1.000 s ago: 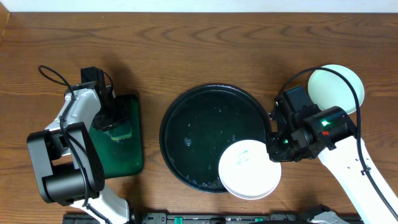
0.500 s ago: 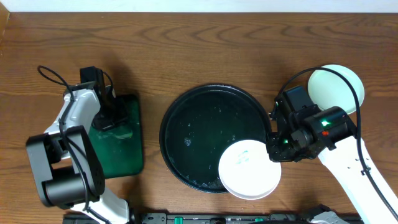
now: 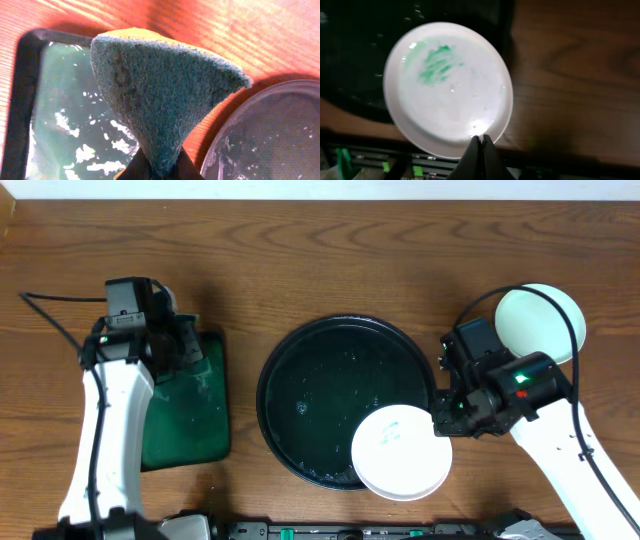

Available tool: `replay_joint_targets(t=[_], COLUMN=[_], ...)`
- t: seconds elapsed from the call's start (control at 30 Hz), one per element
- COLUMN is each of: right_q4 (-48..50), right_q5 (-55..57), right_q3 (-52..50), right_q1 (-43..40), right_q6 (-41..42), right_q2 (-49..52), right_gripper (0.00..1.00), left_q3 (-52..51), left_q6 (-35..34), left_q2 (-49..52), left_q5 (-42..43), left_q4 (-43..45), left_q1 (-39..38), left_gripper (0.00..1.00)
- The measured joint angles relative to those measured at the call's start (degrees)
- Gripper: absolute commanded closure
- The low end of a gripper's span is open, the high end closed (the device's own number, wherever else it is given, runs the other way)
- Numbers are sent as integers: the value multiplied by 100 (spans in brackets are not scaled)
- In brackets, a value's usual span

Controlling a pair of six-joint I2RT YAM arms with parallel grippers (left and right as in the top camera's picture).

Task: Clean dirty plates on tray and stack at the side
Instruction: 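Grip the white logo plate rim with the right gripper, drag it to tray centre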

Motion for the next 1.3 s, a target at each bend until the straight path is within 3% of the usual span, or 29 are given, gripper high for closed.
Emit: replay_joint_targets(t=[0.07,0.2,0.3,0.67,0.87,0.97,1.1,1.3], right_q4=[0,0,0,734,1556,1794,2070,2393], right_q5=[55,74,-35,-280,-404,-448,-496,-588], right_q3=[-227,-796,-1193,-1976,-2514,-2723,-2896,-2920], right_q1=[0,0,0,59,59,59,87,101], right_q6=[146,514,769,1530,1985,2159,2341,2452], right_q2=[0,0,0,0,0,0,0,-42], right_gripper=[86,63,52,51,54,62,98,99], left_q3=[0,0,0,0,0,0,0,0], left_q6=[-2,0,-2,-2,-2,0,-2,0], left_q2=[-101,-116,-116,-116,-116,-116,-116,-116], left_q5=[0,0,-2,0,0,0,0,0], left_q4=[-15,-111,-116,-76,-57,-39,-33,-31], left_q1=[0,0,0,0,0,0,0,0], left_gripper=[93,93,93,93,93,93,93,93])
